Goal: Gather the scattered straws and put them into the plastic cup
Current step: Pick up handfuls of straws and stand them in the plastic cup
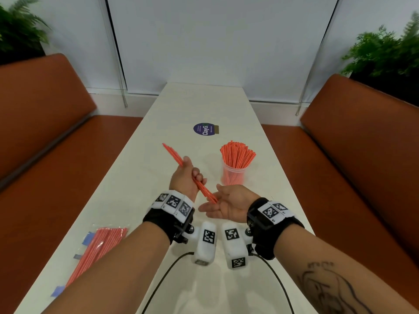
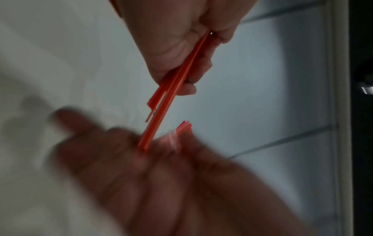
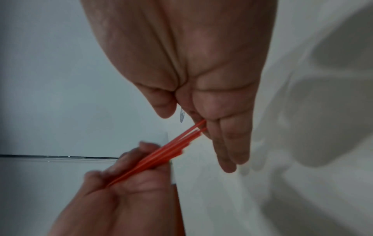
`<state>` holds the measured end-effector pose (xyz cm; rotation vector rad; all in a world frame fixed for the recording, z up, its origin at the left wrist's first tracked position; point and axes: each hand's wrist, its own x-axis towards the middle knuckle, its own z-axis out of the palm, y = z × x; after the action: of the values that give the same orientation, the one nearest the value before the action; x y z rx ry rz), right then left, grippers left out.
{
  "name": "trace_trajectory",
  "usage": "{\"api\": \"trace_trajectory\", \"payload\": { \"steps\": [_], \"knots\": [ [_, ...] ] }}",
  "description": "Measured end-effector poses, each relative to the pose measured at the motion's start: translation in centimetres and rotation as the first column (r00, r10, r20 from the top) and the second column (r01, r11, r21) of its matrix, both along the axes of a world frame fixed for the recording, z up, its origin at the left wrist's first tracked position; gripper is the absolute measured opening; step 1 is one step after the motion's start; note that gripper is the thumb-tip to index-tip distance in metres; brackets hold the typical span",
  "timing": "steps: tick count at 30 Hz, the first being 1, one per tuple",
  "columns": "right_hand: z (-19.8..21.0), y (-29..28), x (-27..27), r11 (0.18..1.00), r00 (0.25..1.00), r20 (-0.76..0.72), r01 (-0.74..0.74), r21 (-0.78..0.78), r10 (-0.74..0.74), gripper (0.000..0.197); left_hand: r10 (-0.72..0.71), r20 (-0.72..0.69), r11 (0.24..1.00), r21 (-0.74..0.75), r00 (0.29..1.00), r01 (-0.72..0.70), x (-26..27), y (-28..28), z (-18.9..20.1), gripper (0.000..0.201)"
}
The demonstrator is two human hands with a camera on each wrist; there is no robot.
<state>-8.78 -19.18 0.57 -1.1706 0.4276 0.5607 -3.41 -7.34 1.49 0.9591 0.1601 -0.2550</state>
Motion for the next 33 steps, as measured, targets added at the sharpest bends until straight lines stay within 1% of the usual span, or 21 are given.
{"api": "trace_trajectory", "payload": {
  "steps": [3,4,5,6,7,8,9,11,13,15,18,19,20,22,23,26,27,29,30,31,33],
  "knots": [
    [0.5,0.8,0.6,0.994,0.995,0.062,-0.087,0.061,0.083,0.041,-0.073,0.025,0.991,0.112,0.997,0.070,-0.9,-0.4,-0.1,0.039],
    [0.7,1.0,0.8,0.992,0.990,0.066,-0.127,-0.018,0.128,0.039,-0.092,0.042,0.987,0.138,0.995,0.085,-0.9,-0.2,-0.1,0.039],
    [0.9,1.1,0.8,0.967,0.980,0.070,-0.172,-0.186,0.188,0.039,-0.115,0.069,0.980,0.173,0.991,0.101,-0.8,0.0,-0.1,0.037],
    [1.2,1.1,0.8,0.893,0.967,0.088,-0.184,-0.412,0.240,0.044,-0.144,0.103,0.965,0.237,0.984,0.117,-0.7,0.2,-0.2,0.035],
    [1.8,1.1,1.0,0.765,0.949,0.136,-0.139,-0.629,0.283,0.050,-0.187,0.135,0.934,0.330,0.973,0.133,-0.6,0.4,-0.3,0.033],
    [2.5,1.1,1.1,0.637,0.916,0.224,-0.044,-0.770,0.333,0.053,-0.245,0.156,0.886,0.437,0.957,0.155,-0.7,0.6,-0.3,0.030],
    [3.5,1.1,1.1,0.577,0.863,0.336,0.065,-0.814,0.378,0.055,-0.310,0.164,0.831,0.526,0.937,0.182,-0.8,0.8,-0.3,0.029],
    [5.9,1.3,0.9,0.567,0.743,0.508,0.212,-0.796,0.436,0.059,-0.416,0.157,0.750,0.616,0.896,0.240,-1.1,1.0,-0.5,0.028],
    [7.8,1.6,0.6,0.523,0.625,0.583,0.306,-0.795,0.520,0.062,-0.470,0.145,0.723,0.629,0.871,0.285,-1.5,1.1,-0.5,0.028],
    [8.5,1.8,0.6,0.448,0.555,0.553,0.328,-0.832,0.621,0.060,-0.496,0.140,0.720,0.619,0.857,0.315,-1.8,1.1,-0.3,0.029],
    [8.1,1.7,0.9,0.236,0.573,0.283,0.157,-0.959,0.769,0.048,-0.514,0.110,0.724,0.588,0.851,0.361,-2.0,1.0,0.1,0.032],
    [7.9,1.6,0.9,0.214,0.583,0.241,0.116,-0.970,0.776,0.047,-0.516,0.092,0.726,0.574,0.852,0.378,-2.0,1.1,0.1,0.032],
    [7.8,1.5,0.9,0.241,0.598,0.266,0.124,-0.963,0.756,0.048,-0.516,0.076,0.728,0.564,0.853,0.390,-2.0,1.1,0.1,0.033],
    [7.6,1.5,0.7,0.348,0.627,0.415,0.235,-0.908,0.659,0.052,-0.515,0.058,0.732,0.550,0.855,0.403,-1.9,1.2,0.1,0.032],
    [7.4,1.5,0.7,0.383,0.636,0.452,0.255,-0.888,0.625,0.052,-0.512,0.052,0.736,0.541,0.857,0.407,-1.9,1.2,0.1,0.031],
    [6.6,1.7,0.5,0.421,0.669,0.379,0.108,-0.901,0.639,0.048,-0.498,0.020,0.754,0.505,0.867,0.421,-2.0,1.0,0.3,0.030],
    [6.3,1.6,0.5,0.486,0.693,0.400,0.080,-0.870,0.600,0.049,-0.496,0.012,0.754,0.501,0.868,0.424,-2.1,0.9,0.3,0.030],
    [6.1,1.2,0.5,0.696,0.771,0.500,0.105,-0.710,0.394,0.058,-0.502,0.014,0.752,0.501,0.865,0.428,-2.3,1.0,0.4,0.030],
    [6.0,0.8,0.5,0.769,0.811,0.507,0.114,-0.629,0.294,0.060,-0.512,0.028,0.744,0.512,0.858,0.428,-2.5,1.0,0.5,0.031],
    [5.6,0.5,0.5,0.809,0.840,0.480,0.088,-0.581,0.253,0.056,-0.531,0.046,0.729,0.535,0.846,0.428,-2.6,0.9,0.7,0.031],
    [4.7,0.2,0.4,0.861,0.854,0.438,-0.024,-0.509,0.282,0.031,-0.579,0.090,0.691,0.581,0.810,0.429,-2.8,0.6,1.1,0.027]
  ]
}}
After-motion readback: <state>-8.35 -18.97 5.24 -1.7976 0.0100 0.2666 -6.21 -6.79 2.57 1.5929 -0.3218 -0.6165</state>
